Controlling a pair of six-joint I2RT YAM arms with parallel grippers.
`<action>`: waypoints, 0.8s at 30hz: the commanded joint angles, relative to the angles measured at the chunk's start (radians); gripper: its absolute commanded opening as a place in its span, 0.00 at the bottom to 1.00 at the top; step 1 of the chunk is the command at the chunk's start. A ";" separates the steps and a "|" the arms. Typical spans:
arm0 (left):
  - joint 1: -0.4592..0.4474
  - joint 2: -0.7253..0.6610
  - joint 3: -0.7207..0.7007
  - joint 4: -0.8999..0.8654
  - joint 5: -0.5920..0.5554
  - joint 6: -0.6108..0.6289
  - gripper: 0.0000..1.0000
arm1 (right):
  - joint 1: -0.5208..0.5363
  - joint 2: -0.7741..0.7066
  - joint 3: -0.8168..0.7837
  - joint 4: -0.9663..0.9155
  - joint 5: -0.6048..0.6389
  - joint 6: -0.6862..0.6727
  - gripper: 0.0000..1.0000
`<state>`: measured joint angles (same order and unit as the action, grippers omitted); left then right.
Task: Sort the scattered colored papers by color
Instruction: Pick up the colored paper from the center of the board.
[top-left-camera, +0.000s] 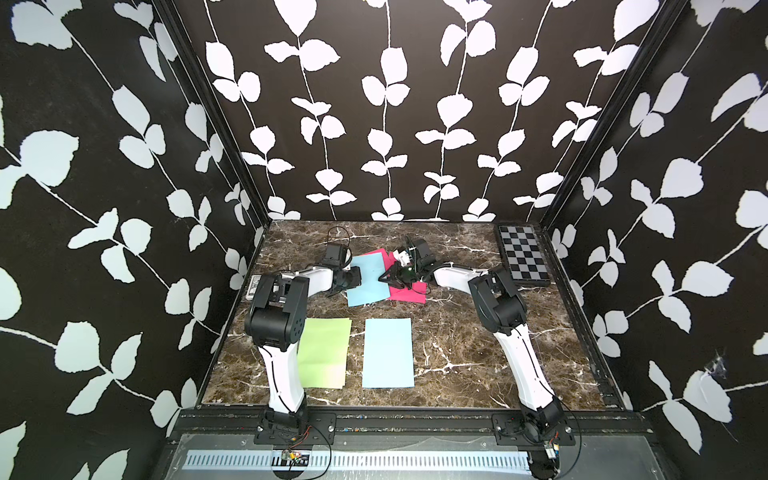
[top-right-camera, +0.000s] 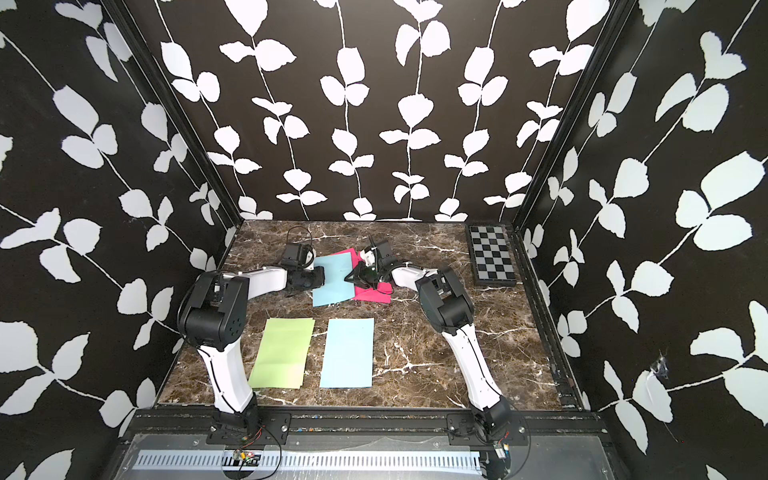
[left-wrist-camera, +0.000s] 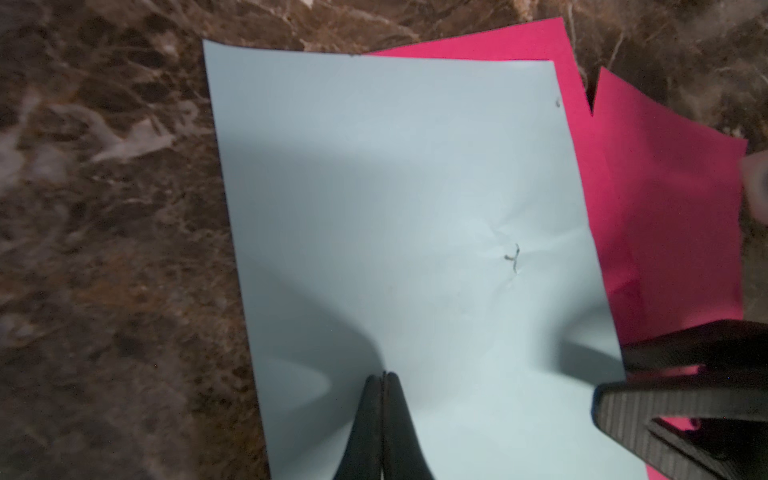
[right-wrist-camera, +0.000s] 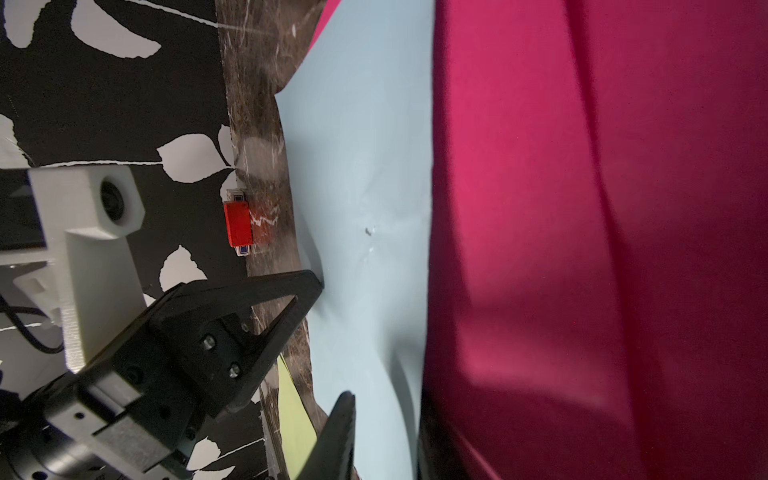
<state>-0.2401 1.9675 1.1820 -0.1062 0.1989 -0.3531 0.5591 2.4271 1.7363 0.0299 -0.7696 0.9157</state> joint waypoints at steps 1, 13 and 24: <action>0.002 0.039 0.016 -0.090 0.014 0.039 0.00 | 0.002 0.028 0.028 -0.037 -0.029 -0.025 0.23; 0.001 0.070 0.047 -0.106 0.058 0.053 0.00 | 0.005 0.030 -0.008 -0.015 -0.049 -0.031 0.20; 0.001 0.065 0.033 -0.089 0.065 0.028 0.00 | 0.005 0.038 -0.022 0.053 -0.046 0.012 0.00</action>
<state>-0.2386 2.0087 1.2411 -0.1318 0.2558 -0.3183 0.5602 2.4405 1.7329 0.0269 -0.8047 0.9066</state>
